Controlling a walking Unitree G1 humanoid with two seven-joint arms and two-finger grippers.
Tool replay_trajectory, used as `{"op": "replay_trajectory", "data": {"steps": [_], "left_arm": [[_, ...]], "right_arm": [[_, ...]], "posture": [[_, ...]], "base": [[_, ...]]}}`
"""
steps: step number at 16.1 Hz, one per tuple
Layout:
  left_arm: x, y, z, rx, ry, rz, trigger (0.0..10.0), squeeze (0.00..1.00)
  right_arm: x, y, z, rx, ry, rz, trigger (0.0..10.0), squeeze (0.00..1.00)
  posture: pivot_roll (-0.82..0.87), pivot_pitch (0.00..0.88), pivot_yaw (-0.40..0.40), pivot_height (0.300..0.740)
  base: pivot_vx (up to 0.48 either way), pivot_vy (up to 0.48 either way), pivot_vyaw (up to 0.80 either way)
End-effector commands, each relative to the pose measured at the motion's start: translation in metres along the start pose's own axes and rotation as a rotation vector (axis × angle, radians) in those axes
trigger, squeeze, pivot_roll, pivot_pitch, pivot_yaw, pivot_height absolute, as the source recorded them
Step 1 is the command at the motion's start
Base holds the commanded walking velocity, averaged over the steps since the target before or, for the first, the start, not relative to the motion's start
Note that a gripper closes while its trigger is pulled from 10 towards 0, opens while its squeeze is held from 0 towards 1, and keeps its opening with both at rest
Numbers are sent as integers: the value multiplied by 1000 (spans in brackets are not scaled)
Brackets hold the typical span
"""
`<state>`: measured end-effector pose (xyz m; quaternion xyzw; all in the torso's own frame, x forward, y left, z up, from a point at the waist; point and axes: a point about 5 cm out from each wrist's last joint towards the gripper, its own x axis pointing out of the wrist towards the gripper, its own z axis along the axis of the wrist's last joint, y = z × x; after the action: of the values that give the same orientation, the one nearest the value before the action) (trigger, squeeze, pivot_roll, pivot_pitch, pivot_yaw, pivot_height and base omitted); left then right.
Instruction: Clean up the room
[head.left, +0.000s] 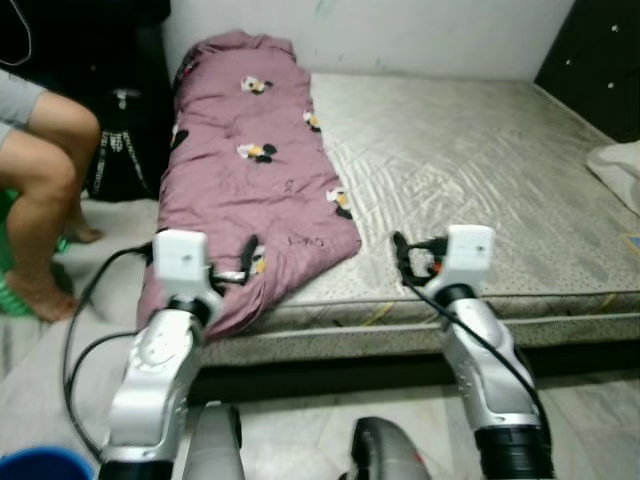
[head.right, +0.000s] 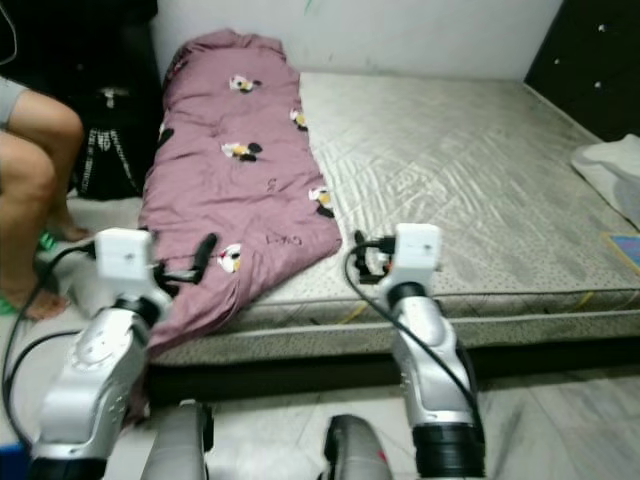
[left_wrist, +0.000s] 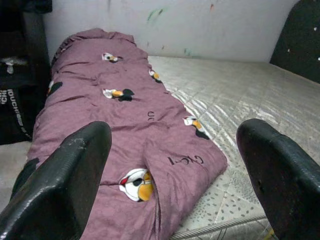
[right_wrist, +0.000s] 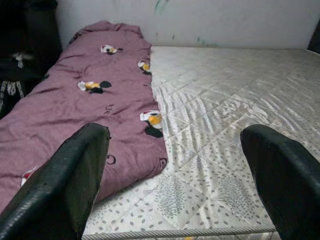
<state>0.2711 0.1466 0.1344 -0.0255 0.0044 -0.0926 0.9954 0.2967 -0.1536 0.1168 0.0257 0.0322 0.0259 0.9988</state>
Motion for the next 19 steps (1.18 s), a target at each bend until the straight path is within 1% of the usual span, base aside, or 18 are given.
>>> {"op": "replay_trajectory", "data": {"steps": [1,10,11,12,13,17,18,19], "left_arm": [[-2,2,1,2,-7,7,10000,0],[-3,1,1,-3,-5,-9,10000,0],[-3,1,1,-4,-5,-9,10000,0],[-2,1,1,-5,-4,-7,10000,0],[-1,1,2,-7,-7,-3,10000,0],[-1,3,0,-8,7,9,10000,0],[-3,4,-1,2,17,35,10000,0],[-3,7,-3,0,24,70,10000,0]], "right_arm": [[2,4,5,-5,-14,18,10000,0],[2,4,3,1,-3,14,10000,0],[3,4,3,0,-2,15,10000,0],[4,4,4,-1,-2,14,10000,0],[4,3,4,-1,-3,12,10000,0],[5,4,3,1,2,10,10000,0],[5,3,2,3,11,8,10000,0],[5,3,2,4,12,8,10000,0]], "posture": [[-24,16,-89,651],[-22,14,-90,651],[-23,16,-89,651],[-26,37,-89,651],[-25,33,-90,651],[-22,28,-91,651],[-23,29,-91,651],[-23,29,-91,636]], "base": [[311,0,481],[371,0,0],[398,0,0],[349,0,0],[337,0,0],[0,0,0],[0,0,0],[0,0,0]]}}
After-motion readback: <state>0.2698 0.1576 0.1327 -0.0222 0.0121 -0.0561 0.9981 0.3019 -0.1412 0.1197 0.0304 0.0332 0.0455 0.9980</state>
